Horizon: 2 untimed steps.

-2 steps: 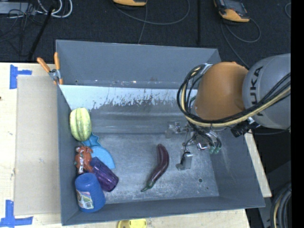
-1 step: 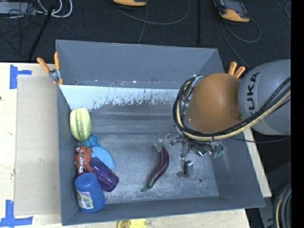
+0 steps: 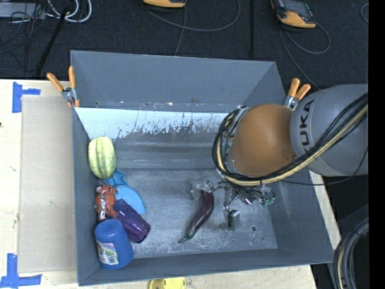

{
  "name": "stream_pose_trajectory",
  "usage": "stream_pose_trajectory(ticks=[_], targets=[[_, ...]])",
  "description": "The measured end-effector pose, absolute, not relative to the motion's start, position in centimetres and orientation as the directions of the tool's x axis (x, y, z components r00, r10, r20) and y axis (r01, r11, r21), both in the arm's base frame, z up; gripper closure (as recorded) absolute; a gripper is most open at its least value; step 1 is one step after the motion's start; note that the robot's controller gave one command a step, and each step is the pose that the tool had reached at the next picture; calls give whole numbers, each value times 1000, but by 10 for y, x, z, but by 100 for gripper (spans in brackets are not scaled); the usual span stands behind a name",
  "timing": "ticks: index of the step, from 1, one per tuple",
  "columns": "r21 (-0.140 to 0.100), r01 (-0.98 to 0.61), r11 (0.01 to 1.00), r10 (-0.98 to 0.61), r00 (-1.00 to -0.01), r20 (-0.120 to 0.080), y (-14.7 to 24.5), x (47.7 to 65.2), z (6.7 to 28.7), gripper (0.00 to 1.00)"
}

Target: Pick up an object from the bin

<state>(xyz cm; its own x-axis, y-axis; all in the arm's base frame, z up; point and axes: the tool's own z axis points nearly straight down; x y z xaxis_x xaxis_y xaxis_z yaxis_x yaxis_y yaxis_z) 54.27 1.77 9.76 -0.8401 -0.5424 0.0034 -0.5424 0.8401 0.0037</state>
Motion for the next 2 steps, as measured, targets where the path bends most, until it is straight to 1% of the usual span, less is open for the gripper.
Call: stream_pose_trajectory(ticks=[1, 2], targets=[[0, -770, 637, -770, -637, 0, 27, 541, 77, 0], [2, -680, 733, -680, -733, 0, 44, 536, 69, 100]])
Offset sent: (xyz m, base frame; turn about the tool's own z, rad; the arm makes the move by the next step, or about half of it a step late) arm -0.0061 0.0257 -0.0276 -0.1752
